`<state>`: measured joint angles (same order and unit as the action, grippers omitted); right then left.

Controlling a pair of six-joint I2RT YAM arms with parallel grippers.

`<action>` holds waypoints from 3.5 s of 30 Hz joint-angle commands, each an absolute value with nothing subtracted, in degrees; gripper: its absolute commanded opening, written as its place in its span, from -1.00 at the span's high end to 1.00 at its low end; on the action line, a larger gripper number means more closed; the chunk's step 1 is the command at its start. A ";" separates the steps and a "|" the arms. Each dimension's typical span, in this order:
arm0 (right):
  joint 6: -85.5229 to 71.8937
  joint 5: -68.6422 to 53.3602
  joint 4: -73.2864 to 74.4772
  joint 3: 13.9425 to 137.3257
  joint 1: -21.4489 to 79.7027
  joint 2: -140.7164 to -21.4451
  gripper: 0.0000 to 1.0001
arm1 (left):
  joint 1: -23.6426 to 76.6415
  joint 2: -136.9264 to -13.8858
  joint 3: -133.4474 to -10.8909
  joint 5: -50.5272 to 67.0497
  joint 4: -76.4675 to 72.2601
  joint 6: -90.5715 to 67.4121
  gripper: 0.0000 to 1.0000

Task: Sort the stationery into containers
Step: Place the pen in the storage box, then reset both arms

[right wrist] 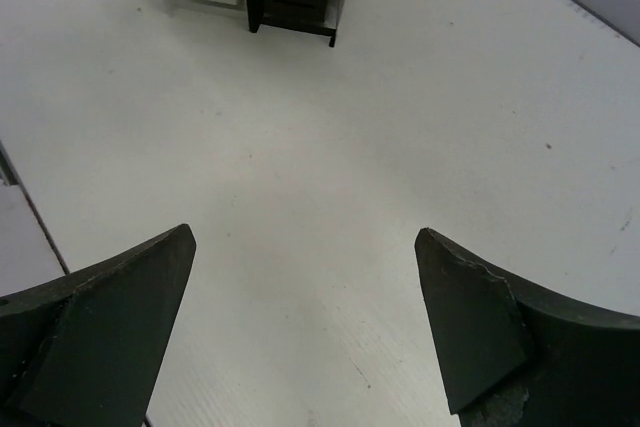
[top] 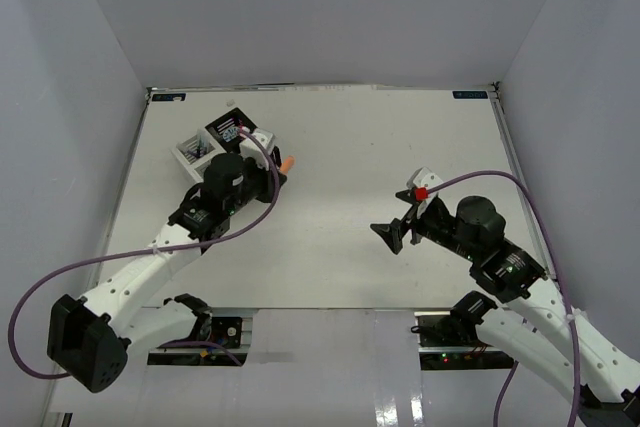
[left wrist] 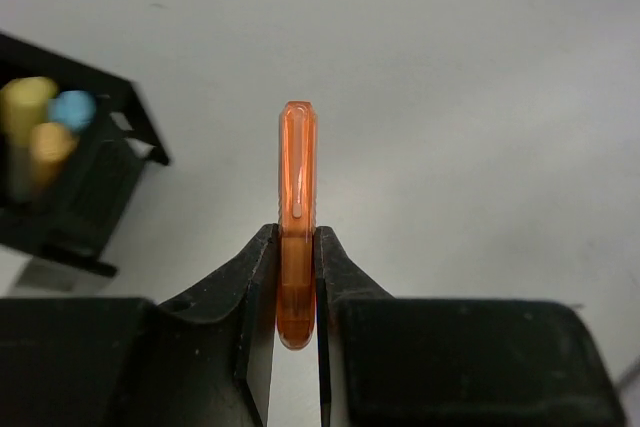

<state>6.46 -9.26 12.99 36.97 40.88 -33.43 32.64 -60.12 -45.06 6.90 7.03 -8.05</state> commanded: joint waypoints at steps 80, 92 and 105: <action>4.04 -1.51 10.46 35.68 40.96 -25.84 -0.94 | 6.94 -45.73 -35.06 -5.89 -4.77 -7.21 -0.36; 1.14 21.15 18.81 40.17 40.96 -10.56 -0.80 | 7.38 -27.52 -52.55 3.95 27.59 -7.90 -0.96; 3.60 23.47 20.92 36.30 40.96 -0.53 -0.80 | 11.34 -13.71 -48.44 -7.21 38.76 -14.24 -0.96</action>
